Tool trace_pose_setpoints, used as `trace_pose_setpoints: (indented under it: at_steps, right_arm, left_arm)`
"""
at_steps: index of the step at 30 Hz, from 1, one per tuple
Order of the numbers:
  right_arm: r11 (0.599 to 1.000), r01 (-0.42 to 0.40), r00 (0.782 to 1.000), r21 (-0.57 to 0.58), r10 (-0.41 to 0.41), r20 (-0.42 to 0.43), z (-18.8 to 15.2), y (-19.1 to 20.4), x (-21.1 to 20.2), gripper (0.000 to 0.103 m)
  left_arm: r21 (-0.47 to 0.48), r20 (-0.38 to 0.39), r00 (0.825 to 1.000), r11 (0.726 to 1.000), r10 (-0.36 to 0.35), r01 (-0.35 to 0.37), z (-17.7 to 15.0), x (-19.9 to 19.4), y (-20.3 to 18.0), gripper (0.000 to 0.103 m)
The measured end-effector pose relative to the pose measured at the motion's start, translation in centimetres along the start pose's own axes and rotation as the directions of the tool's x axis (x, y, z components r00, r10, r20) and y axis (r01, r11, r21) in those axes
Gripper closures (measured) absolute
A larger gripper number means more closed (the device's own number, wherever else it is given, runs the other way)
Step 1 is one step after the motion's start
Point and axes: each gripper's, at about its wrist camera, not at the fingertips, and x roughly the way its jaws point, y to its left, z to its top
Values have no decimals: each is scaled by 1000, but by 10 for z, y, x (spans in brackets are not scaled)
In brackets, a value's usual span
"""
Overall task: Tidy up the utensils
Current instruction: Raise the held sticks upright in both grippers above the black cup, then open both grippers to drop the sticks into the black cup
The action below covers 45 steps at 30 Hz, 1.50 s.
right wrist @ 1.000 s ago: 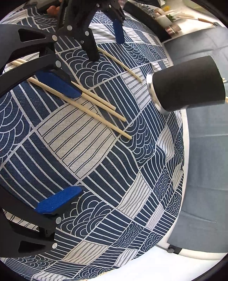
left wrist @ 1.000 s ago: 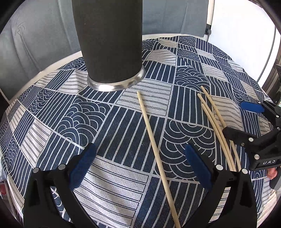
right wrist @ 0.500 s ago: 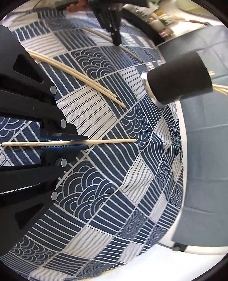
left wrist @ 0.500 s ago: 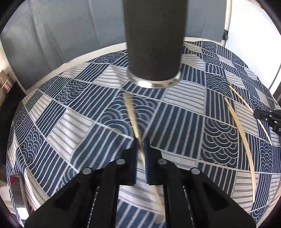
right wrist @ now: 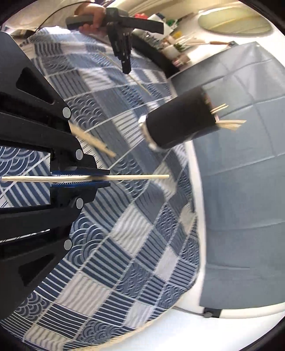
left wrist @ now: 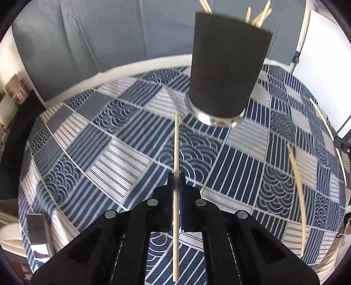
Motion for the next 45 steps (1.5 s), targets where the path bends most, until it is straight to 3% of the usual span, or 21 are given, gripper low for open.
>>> trace_pose_setpoints:
  at_steps: [11, 16, 18, 20, 25, 27, 29, 31, 32, 35, 36, 37, 38, 43, 44, 45]
  right_arm:
    - [993, -108, 987, -50, 113, 111, 62, 45, -13, 98]
    - [985, -164, 970, -59, 172, 169, 95, 62, -13, 98]
    - [979, -193, 960, -57, 201, 195, 107, 67, -11, 98]
    - [975, -215, 950, -57, 223, 218, 118, 70, -9, 98]
    - [962, -266, 899, -60, 270, 345, 144, 76, -4, 98]
    - [950, -307, 872, -52, 303, 384, 154, 77, 1, 98]
    - [939, -341, 843, -49, 328, 425, 163, 78, 6, 98]
    - [931, -362, 819, -52, 345, 458, 168, 77, 11, 98]
    - [923, -380, 804, -61, 363, 471, 172, 78, 16, 98]
    - [896, -434, 753, -95, 419, 507, 177, 79, 25, 98]
    - [879, -464, 721, -109, 446, 531, 177, 78, 27, 98]
    - [858, -500, 683, -117, 474, 555, 176, 76, 30, 98]
    - [829, -545, 636, -124, 505, 584, 176, 72, 33, 98]
    - [784, -606, 512, -134, 513, 690, 167, 57, 50, 98]
    - [778, -614, 493, -132, 508, 706, 165, 55, 55, 98]
    - [777, -616, 484, -131, 504, 716, 163, 54, 58, 98]
  left_arm:
    - [8, 73, 997, 1000, 29, -30, 50, -47, 15, 98]
    - [-4, 142, 989, 999, 39, -39, 79, -62, 21, 98]
    - [-8, 176, 984, 1000, 13, -11, 91, -67, 22, 98]
    - [-10, 220, 975, 1000, -15, 18, 100, -74, 22, 98]
    - [12, 371, 924, 996, -90, 92, 119, -95, 20, 98]
    - [9, 426, 896, 991, -124, 132, 125, -101, 22, 98]
    - [33, 489, 858, 986, -158, 163, 131, -106, 22, 98]
    - [59, 556, 804, 975, -211, 215, 136, -107, 22, 98]
    - [73, 594, 768, 967, -238, 244, 139, -106, 23, 98]
    - [98, 661, 691, 946, -293, 307, 145, -98, 23, 98]
    - [101, 673, 675, 942, -302, 320, 146, -96, 23, 98]
    - [107, 694, 648, 935, -313, 337, 147, -92, 23, 98]
    - [109, 710, 629, 931, -318, 348, 147, -89, 23, 98]
    - [143, 807, 484, 907, -338, 395, 141, -75, 16, 98]
    - [168, 823, 445, 899, -353, 404, 137, -71, 12, 98]
    - [182, 835, 421, 899, -355, 398, 132, -71, 7, 98]
